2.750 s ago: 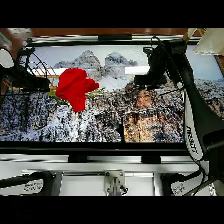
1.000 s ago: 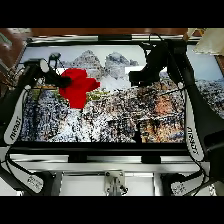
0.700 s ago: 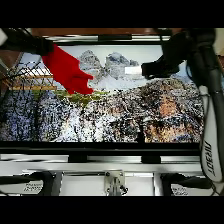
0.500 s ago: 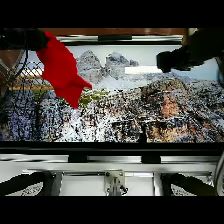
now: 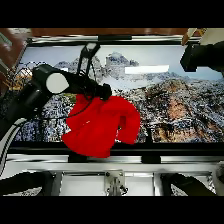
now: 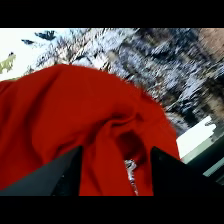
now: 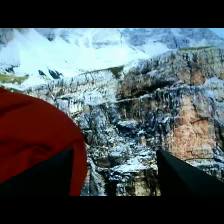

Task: Fold the shirts.

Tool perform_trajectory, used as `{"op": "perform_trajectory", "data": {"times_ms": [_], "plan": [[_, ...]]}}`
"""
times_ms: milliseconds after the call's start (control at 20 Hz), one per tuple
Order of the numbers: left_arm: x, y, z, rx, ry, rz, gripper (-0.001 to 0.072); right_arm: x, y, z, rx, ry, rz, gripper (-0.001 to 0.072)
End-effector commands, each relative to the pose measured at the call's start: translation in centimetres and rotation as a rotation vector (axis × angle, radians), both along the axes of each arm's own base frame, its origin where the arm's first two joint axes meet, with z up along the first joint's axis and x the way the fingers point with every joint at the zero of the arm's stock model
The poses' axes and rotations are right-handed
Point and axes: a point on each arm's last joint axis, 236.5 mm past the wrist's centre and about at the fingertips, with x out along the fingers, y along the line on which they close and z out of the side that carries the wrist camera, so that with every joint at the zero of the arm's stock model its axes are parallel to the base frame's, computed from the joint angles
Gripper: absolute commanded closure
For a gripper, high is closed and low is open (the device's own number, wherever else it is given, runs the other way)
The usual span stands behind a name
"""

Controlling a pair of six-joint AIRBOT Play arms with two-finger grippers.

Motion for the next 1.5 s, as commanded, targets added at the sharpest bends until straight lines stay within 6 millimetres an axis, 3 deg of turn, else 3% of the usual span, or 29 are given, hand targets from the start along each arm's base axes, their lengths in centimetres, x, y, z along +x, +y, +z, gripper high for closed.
{"op": "perform_trajectory", "data": {"times_ms": [0, 50, 100, 150, 300, 450, 550, 650, 850, 1150, 1250, 1350, 1450], "plan": [[-0.6, 5.6, -4.2, 0.155, 0.155, 0.024, 0.023, 0.0, -1.4, -3.5, -0.098, 0.118, -0.018, 0.0084], [-0.2, 9.0, -3.9, 0.182, 0.182, 0.06, 0.0196, 0.4, -2.1, -5.6, -0.149, 0.168, -0.018, 0.0084], [0.0, 12.4, -3.8, 0.2, 0.227, 0.119, 0.0082, 1.0, -2.0, -8.3, -0.159, 0.232, 0.016, 0.0084], [-0.4, 15.9, -4.2, 0.206, 0.305, 0.184, 0.0019, 1.4, -1.2, -11.6, -0.098, 0.31, 0.057, 0.0084], [-3.8, 23.4, -7.2, 0.172, 0.515, 0.35, 0.0019, 0.5, 0.7, -20.0, 0.227, 0.569, 0.101, 0.0084], [-9.8, 27.3, -12.6, 0.156, 0.673, 0.479, 0.0019, -1.4, -0.8, -25.5, 0.378, 0.736, 0.035, 0.0084], [-13.6, 26.9, -16.1, 0.107, 0.755, 0.518, 0.0019, -2.2, -1.6, -27.7, 0.379, 0.769, 0.013, 0.0084], [-15.3, 25.0, -18.6, 0.022, 0.791, 0.541, 0.0019, -2.1, -1.3, -29.0, 0.385, 0.761, 0.011, 0.0084], [-16.9, 20.9, -21.8, -0.106, 0.855, 0.558, 0.0019, -0.4, -0.3, -30.4, 0.377, 0.694, 0.012, 0.0084], [-16.4, 18.8, -22.5, -0.097, 0.813, 0.524, 0.0021, -0.7, 2.9, -33.1, 0.348, 0.765, 0.08, 0.0084], [-15.2, 17.5, -22.1, -0.172, 0.803, 0.55, 0.0093, -1.0, 3.8, -34.2, 0.335, 0.796, 0.108, 0.0084], [-13.7, 17.0, -21.6, -0.233, 0.773, 0.583, 0.027, -1.3, 4.9, -35.2, 0.318, 0.816, 0.15, 0.0083], [-12.9, 17.0, -21.3, -0.243, 0.747, 0.59, 0.055, -1.4, 5.9, -36.5, 0.306, 0.834, 0.168, 0.0083]]}}
